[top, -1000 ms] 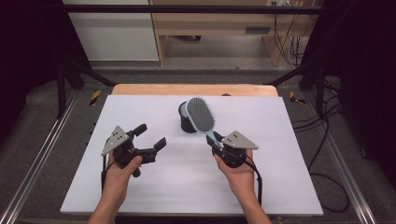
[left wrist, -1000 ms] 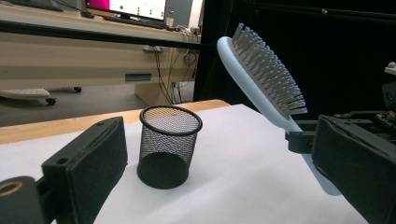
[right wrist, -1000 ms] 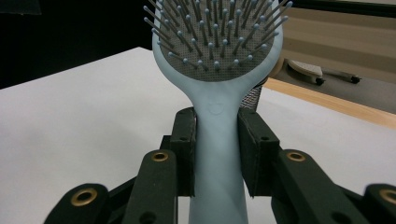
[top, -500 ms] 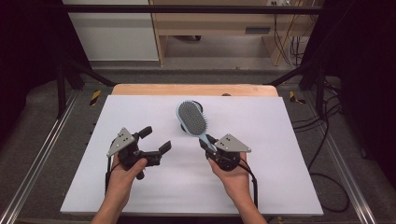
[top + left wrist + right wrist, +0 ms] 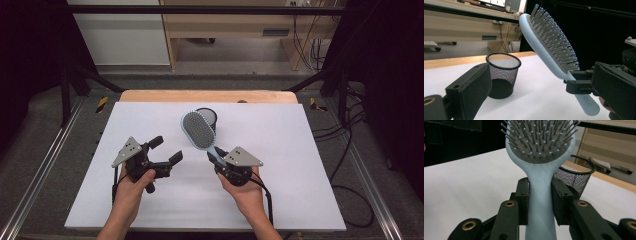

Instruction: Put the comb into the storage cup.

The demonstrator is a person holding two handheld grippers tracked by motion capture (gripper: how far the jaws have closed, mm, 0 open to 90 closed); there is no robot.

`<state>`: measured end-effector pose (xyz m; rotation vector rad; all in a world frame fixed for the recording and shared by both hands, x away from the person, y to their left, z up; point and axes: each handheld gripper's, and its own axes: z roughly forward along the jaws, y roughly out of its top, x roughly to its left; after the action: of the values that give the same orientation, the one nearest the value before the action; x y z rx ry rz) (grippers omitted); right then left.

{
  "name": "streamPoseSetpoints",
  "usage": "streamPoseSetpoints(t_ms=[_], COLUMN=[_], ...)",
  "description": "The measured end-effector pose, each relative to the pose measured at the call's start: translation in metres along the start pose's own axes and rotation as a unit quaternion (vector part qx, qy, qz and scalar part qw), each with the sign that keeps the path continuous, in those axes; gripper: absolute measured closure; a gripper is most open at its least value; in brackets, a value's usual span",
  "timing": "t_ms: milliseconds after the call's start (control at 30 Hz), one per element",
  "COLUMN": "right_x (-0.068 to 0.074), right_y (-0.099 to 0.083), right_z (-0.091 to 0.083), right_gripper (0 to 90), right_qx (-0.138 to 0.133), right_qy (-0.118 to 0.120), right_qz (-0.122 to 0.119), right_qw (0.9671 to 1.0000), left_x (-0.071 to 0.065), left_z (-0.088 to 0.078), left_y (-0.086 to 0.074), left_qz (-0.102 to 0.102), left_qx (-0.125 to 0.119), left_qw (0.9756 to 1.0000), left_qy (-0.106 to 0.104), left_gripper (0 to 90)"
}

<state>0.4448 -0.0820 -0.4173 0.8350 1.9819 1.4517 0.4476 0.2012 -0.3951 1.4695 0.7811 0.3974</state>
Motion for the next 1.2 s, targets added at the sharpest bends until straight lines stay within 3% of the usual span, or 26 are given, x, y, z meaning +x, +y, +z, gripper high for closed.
streamPoseSetpoints(t_ms=[300, 533, 767, 1200], right_x=[0.013, 0.024, 0.031, 0.030], right_y=[0.001, 0.001, 0.001, 0.000], right_z=[0.003, 0.007, 0.011, 0.013], right_gripper=[69.7, 69.7, 69.7, 69.6], right_qx=[-0.005, -0.004, -0.002, -0.002], right_qy=[0.016, 0.030, 0.037, 0.040], right_qz=[-0.017, -0.036, -0.044, -0.037], right_qw=[0.9997, 0.9989, 0.9983, 0.9985], left_x=[0.000, 0.001, 0.002, 0.005], left_z=[0.001, 0.001, 0.001, 0.000], left_y=[-0.001, -0.002, -0.004, -0.006], left_qz=[-0.010, -0.037, -0.040, -0.045], left_qx=[0.004, 0.001, 0.005, 0.006], left_qw=[0.9999, 0.9990, 0.9989, 0.9987], left_qy=[-0.008, -0.025, -0.025, -0.022], left_gripper=[2.8, 2.9, 2.9, 3.0])
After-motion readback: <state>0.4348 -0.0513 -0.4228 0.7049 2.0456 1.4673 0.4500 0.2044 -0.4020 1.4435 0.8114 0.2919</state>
